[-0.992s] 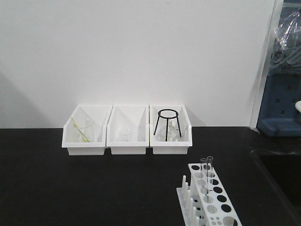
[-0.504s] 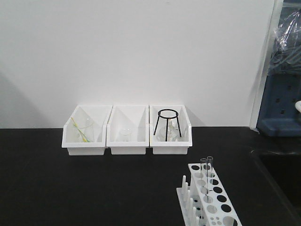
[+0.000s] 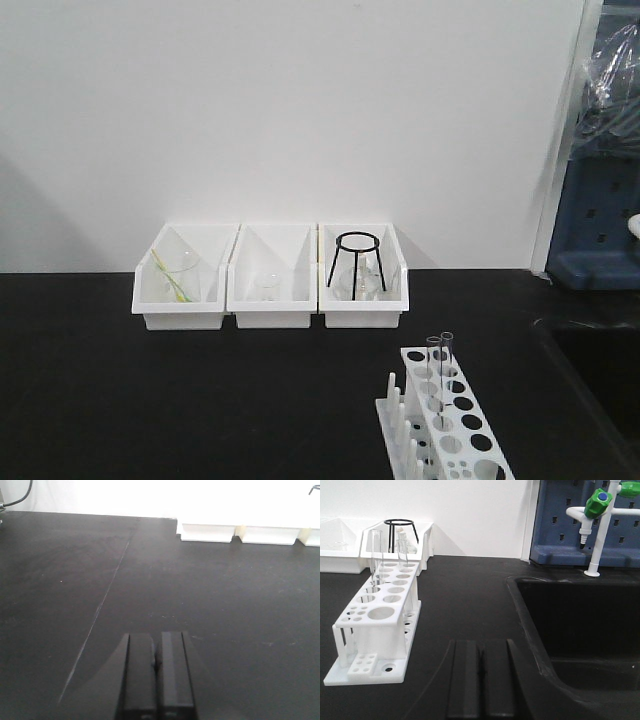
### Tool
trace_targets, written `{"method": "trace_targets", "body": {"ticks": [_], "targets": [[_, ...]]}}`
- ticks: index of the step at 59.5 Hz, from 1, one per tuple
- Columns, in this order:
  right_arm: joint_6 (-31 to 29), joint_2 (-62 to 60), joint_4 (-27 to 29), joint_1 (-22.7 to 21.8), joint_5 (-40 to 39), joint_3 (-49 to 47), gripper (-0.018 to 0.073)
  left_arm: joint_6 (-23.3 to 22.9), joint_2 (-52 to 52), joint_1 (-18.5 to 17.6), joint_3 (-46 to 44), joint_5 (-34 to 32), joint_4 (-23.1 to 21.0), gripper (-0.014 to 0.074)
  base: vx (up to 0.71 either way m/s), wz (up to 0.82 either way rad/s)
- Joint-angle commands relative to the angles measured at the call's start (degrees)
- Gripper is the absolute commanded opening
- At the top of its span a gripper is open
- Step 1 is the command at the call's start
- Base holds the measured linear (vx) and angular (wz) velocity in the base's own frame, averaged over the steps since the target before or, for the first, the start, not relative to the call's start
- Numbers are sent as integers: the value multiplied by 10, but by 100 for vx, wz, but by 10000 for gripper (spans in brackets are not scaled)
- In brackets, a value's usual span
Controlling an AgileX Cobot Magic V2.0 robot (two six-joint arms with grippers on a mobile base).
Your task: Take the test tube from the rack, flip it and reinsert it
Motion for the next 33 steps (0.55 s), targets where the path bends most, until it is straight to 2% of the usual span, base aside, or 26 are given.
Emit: {"method": "trace_targets", "body": {"ticks": [1,33], "targets": [[0,-6,0,-3,-45,0,-12,0,-7,-4,1,-50,-2,-6,0,0],[0,-6,0,-3,-45,0,-12,0,-7,-4,1,-50,-2,-6,0,0]]}}
